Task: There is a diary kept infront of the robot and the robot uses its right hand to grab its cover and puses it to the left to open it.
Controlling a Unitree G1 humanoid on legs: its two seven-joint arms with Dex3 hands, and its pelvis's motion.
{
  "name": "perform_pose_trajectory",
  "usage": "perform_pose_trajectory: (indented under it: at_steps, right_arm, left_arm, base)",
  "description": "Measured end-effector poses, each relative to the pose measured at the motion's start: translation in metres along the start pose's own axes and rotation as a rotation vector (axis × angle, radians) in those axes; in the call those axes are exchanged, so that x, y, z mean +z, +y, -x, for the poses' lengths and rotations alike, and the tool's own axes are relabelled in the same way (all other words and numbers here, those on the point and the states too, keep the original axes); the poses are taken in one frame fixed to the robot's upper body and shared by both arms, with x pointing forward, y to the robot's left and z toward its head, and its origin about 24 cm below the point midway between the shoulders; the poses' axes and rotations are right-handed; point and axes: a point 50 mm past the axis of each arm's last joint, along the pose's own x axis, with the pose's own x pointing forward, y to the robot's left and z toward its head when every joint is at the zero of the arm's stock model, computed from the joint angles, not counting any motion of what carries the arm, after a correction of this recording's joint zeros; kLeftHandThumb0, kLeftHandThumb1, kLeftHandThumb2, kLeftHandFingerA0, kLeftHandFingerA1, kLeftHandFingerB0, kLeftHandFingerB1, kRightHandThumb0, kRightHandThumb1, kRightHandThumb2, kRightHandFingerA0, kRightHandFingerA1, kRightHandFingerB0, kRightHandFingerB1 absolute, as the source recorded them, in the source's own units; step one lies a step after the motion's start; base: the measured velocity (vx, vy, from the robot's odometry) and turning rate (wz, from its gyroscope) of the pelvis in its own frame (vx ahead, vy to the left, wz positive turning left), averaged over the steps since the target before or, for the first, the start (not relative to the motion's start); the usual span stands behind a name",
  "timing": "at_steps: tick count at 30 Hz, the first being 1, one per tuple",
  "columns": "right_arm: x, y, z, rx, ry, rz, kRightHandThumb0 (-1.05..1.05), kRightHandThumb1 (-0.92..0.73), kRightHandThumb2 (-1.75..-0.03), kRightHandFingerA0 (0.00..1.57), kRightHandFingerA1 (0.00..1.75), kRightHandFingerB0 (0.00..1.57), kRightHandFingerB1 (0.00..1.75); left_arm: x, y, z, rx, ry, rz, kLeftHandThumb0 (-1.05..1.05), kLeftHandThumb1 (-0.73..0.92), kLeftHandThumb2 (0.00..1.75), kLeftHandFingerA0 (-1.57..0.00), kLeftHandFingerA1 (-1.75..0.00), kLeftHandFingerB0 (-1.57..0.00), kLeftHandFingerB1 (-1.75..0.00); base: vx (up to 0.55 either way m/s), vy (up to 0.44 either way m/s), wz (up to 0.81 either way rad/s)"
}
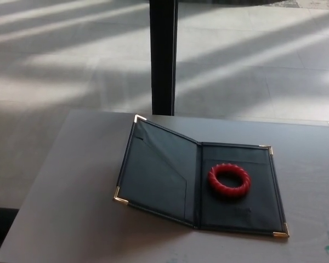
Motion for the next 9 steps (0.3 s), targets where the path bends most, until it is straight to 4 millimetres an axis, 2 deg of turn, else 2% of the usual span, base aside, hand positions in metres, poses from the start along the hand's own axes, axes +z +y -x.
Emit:
perform_pose_trajectory:
  at_steps: [1, 2, 3, 4, 5, 6, 7, 9]
  right_arm:
    - [-0.0003, -0.0002, 0.0003, -0.001, 0.002, 0.000, -0.77, -0.92, -0.81, 0.50, 1.09, 0.38, 0.81]
    - [-0.0005, -0.0003, 0.0003, -0.002, 0.004, 0.001, -0.77, -0.92, -0.81, 0.48, 1.05, 0.37, 0.79]
    - [-0.0008, -0.0004, 0.0004, -0.002, 0.006, 0.001, -0.77, -0.92, -0.81, 0.48, 1.05, 0.37, 0.79]
    - [-0.0010, -0.0004, 0.0005, -0.002, 0.007, 0.001, -0.77, -0.92, -0.81, 0.48, 1.05, 0.38, 0.80]
    - [-0.0015, -0.0005, 0.0006, -0.002, 0.009, 0.001, -0.77, -0.92, -0.80, 0.47, 1.01, 0.38, 0.79]
    - [-0.0021, -0.0006, 0.0007, -0.003, 0.012, 0.001, -0.77, -0.92, -0.80, 0.47, 1.01, 0.38, 0.79]
    - [-0.0025, -0.0007, 0.0008, -0.003, 0.013, 0.000, -0.77, -0.92, -0.80, 0.44, 1.05, 0.38, 0.82]
    - [-0.0030, -0.0007, 0.0012, -0.002, 0.015, -0.002, -0.78, -0.92, -0.79, 0.47, 0.99, 0.39, 0.79]
  left_arm:
    - [-0.0001, -0.0001, 0.0000, 0.000, 0.000, -0.001, -0.82, 0.92, 1.26, -0.37, -0.79, -0.31, -0.68]
    - [-0.0002, -0.0003, 0.0000, -0.001, 0.000, -0.003, -0.85, 0.92, 1.00, -0.37, -0.83, -0.31, -0.68]
    - [-0.0004, -0.0004, 0.0000, -0.002, 0.001, -0.004, -0.85, 0.92, 1.00, -0.37, -0.83, -0.31, -0.68]
    - [-0.0004, -0.0004, 0.0001, -0.002, 0.001, -0.005, -0.81, 0.91, 1.26, -0.36, -0.78, -0.31, -0.68]
    - [-0.0004, -0.0005, 0.0001, -0.002, 0.001, -0.005, -0.81, 0.90, 1.24, -0.36, -0.76, -0.31, -0.67]
    - [-0.0004, -0.0005, 0.0001, -0.002, 0.001, -0.005, -0.85, 0.92, 1.02, -0.35, -0.80, -0.27, -0.65]
    - [-0.0005, -0.0005, 0.0000, -0.002, 0.002, -0.004, -0.84, 0.92, 0.99, -0.36, -0.83, -0.30, -0.67]
    - [0.0000, -0.0009, 0.0002, -0.003, -0.001, -0.002, -0.86, 0.92, 1.02, -0.36, -0.81, -0.27, -0.66]
  base:
    - [0.00, 0.000, 0.00]
    - [0.00, 0.000, 0.00]
    - [0.00, 0.000, 0.00]
    - [0.00, 0.000, 0.00]
    - [0.00, 0.000, 0.00]
    - [0.00, 0.000, 0.00]
    - [0.00, 0.000, 0.00]
    - [0.00, 0.000, 0.00]
